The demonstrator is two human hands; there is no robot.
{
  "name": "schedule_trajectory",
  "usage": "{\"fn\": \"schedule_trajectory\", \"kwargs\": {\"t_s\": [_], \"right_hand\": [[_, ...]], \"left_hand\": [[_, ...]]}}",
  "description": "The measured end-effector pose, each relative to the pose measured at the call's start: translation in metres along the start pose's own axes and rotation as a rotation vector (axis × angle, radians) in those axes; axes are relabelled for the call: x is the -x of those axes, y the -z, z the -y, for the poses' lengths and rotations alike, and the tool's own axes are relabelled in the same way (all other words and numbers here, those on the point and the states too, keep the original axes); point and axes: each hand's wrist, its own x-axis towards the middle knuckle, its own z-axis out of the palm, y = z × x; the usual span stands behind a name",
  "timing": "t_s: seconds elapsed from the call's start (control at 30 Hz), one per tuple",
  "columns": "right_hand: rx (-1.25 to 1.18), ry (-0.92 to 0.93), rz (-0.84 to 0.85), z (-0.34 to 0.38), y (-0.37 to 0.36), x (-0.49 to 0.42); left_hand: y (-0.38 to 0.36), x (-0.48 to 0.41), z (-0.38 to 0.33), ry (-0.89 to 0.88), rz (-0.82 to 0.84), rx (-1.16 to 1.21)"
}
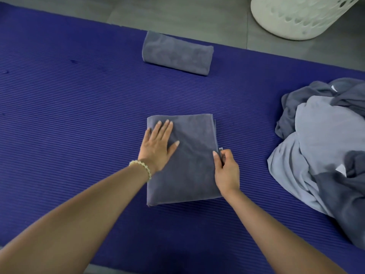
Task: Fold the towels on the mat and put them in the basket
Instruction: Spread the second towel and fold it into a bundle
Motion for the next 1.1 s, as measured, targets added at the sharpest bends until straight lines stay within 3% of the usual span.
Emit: {"fn": "schedule_trajectory", "kwargs": {"t_s": [0.27,0.43,0.53,0.73,0.93,1.03,1.1], "right_hand": [[-0.018,-0.044,0.041,-0.003,0.001,-0.004],[0.026,-0.058,0.089,-0.001,0.008,-0.002],[0.040,-0.058,0.111,0.000,0.012,-0.001],[-0.020,-0.072,0.210,0.003,0.016,0.008],[-0.171,-0.049,0.040,0.021,0.022,0.035],[-0.217,-0.258,0.205,0.043,0.020,0.045],[-0.369,-0.471,0.495,0.059,0.022,0.047]], "left_hand": [[0.032,-0.050,0.020,-0.004,0.124,-0.051],[0.065,-0.070,0.014,0.003,0.324,-0.162],[0.092,-0.070,0.010,0.065,0.556,0.034],[0.136,-0.034,0.003,0.156,0.730,0.329],[0.162,0.046,-0.003,0.257,0.586,0.935],[0.178,0.074,-0.006,0.216,0.493,1.134],[0.186,0.087,-0.005,0.176,0.420,1.235]]}}
